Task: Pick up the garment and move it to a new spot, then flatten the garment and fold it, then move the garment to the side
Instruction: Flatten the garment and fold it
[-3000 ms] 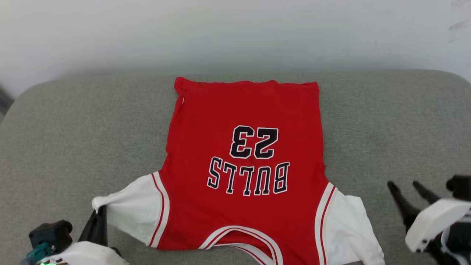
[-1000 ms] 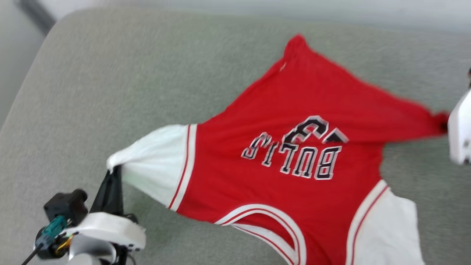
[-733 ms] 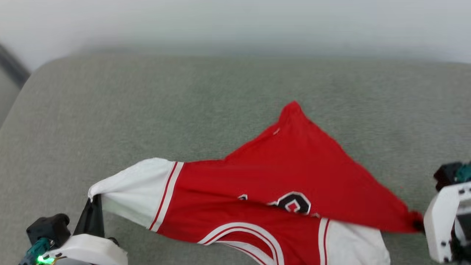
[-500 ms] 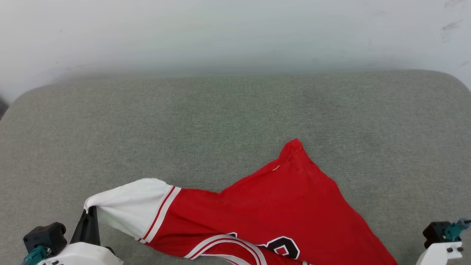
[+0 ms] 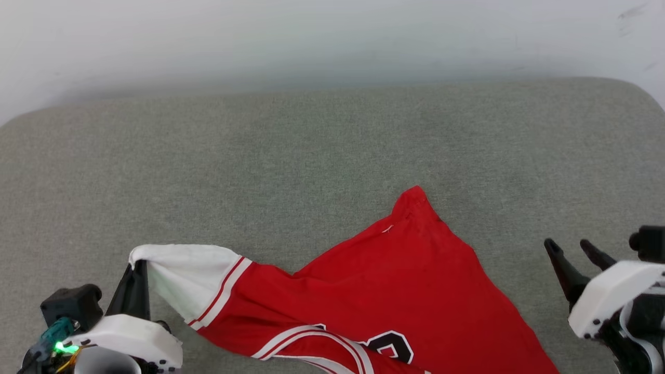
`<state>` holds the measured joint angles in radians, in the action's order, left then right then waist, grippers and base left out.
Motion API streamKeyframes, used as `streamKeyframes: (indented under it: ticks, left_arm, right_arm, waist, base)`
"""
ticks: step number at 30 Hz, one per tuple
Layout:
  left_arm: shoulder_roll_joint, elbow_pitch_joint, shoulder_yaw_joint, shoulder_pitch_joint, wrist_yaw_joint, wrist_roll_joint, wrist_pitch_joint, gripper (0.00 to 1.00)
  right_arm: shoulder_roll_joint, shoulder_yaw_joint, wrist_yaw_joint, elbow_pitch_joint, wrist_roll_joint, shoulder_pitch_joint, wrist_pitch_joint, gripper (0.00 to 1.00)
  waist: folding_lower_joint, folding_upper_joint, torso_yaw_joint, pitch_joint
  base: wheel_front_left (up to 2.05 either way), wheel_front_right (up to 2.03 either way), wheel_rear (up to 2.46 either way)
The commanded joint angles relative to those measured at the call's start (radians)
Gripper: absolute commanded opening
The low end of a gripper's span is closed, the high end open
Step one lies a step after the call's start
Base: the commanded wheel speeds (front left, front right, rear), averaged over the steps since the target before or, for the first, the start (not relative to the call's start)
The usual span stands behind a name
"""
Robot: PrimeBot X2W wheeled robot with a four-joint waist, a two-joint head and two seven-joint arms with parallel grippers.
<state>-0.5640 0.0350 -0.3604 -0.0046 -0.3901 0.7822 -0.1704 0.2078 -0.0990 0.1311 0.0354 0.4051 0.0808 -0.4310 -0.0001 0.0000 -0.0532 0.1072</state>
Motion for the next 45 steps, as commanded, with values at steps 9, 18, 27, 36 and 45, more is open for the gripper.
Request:
streamKeyframes:
  ticks: [9, 18, 27, 36, 45]
  left_arm:
    - [0.019, 0.023, -0.043, -0.158, 0.027, -0.054, 0.007, 0.00]
    - [0.081, 0.005, -0.108, -0.302, 0.065, -0.102, -0.013, 0.00]
    - [0.108, -0.042, -0.117, -0.317, 0.088, -0.091, -0.033, 0.00]
    - [0.105, -0.086, -0.101, -0.311, 0.100, -0.072, -0.045, 0.00]
    - [0.058, -0.157, -0.060, -0.432, 0.146, -0.048, -0.012, 0.00]
  right_arm:
    - [0.077, 0.181, -0.001, 0.184, 0.069, 0.309, -0.153, 1.00]
    - [0.161, 0.395, -0.001, 0.341, 0.147, 0.604, -0.434, 1.00]
    - [0.165, 0.481, -0.001, 0.475, 0.167, 0.600, -0.583, 0.00]
    - [0.184, 0.471, -0.001, 0.420, 0.209, 0.661, -0.407, 0.00]
    - [0.183, 0.422, -0.001, 0.455, 0.175, 0.663, -0.214, 0.00]
  waist:
    - [0.0001, 0.0000, 0.077, 0.155]
    - [0.0001, 0.0000, 0.176, 0.284]
    - [0.0001, 0.0000, 0.206, 0.295]
    - [0.0001, 0.0000, 0.191, 0.230]
    - [0.0001, 0.0000, 0.119, 0.075]
  base:
    - [0.00, 0.00, 0.00]
    - [0.00, 0.00, 0.00]
    - [0.00, 0.00, 0.00]
    - [0.00, 0.00, 0.00]
    - [0.00, 0.00, 0.00]
